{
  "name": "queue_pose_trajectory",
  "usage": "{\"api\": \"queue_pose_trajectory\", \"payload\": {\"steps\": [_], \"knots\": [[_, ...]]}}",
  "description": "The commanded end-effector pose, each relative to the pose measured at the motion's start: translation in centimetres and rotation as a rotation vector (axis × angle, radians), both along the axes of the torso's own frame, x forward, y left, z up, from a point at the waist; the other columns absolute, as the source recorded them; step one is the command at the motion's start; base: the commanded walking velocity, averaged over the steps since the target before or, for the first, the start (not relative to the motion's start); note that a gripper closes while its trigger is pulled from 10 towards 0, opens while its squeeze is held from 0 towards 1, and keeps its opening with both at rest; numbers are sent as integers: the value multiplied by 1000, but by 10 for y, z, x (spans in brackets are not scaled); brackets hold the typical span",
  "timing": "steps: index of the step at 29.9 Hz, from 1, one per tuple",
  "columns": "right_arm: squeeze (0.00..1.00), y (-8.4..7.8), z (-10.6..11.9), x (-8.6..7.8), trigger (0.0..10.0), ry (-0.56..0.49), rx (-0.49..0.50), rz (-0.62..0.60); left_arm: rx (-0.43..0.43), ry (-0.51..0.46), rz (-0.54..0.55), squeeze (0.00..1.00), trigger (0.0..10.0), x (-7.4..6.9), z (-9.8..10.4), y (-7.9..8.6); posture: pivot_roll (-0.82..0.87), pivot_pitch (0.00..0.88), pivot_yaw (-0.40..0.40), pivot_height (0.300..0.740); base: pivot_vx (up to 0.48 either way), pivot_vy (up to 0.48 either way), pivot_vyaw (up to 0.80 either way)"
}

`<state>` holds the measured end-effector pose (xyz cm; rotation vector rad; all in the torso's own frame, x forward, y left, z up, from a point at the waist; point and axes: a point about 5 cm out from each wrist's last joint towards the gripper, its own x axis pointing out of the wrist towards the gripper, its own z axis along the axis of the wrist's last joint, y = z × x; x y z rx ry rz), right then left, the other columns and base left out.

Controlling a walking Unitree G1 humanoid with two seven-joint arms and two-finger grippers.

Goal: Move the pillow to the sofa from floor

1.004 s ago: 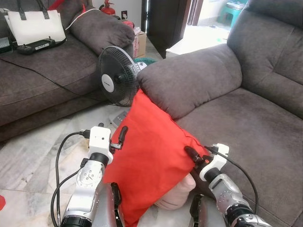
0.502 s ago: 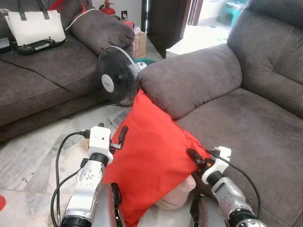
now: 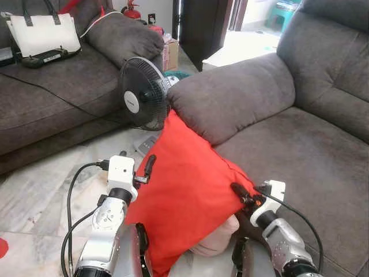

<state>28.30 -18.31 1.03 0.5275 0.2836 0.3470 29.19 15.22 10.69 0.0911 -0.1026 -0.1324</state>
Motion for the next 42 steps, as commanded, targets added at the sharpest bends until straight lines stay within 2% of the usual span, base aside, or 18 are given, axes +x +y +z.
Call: {"api": "queue_pose_trajectory", "payload": {"steps": [1, 6, 11, 12, 13, 14, 21, 26, 28, 42], "knots": [[0, -6, 5, 2, 0, -33, -11, -16, -9, -3, 6, 0, 10000, 1, 3, 2, 133, 14, -62, 492, 0, 0, 0], [0, -5, 7, 3, 0, -43, -2, -14, -5, -15, 20, 0, 10000, 1, 6, 5, 157, 13, -77, 492, 0, 0, 0], [0, 7, 7, 3, 0, -41, -21, 46, -13, -22, 59, 0, 10000, -9, 6, 9, 180, 16, -107, 492, 0, 0, 0], [0, 6, 6, 3, 706, -41, -30, 45, -15, -21, 60, 0, 10000, -10, 5, 7, 189, 19, -114, 492, 0, 0, 0], [0, 6, 7, 3, 9647, -42, -37, 41, -16, -21, 59, 0, 10000, -11, 5, 6, 191, 17, -115, 492, 0, 0, 0], [0, 4, 8, 4, 10000, -52, -44, 35, -25, -20, 62, 0, 10000, -13, 4, 4, 189, 16, -117, 492, 0, 0, 0], [0, -1, 19, 7, 10000, -121, -80, 19, -29, -9, 51, 0, 10000, -14, 0, 1, 178, 0, -107, 492, 0, 0, 0], [0, 13, 29, 13, 10000, -181, -41, -11, 7, -31, 39, 0, 10000, -9, 12, 13, 193, 0, -57, 492, 0, 0, 0], [0, 18, 30, 14, 10000, -184, -39, -20, 20, -31, 41, 0, 10000, -8, 12, 17, 185, 0, -63, 492, 0, 0, 0], [0, 18, 30, 14, 10000, -184, -39, -20, 20, -31, 41, 0, 10000, -8, 12, 17, 185, 0, -63, 492, 0, 0, 0]]}}
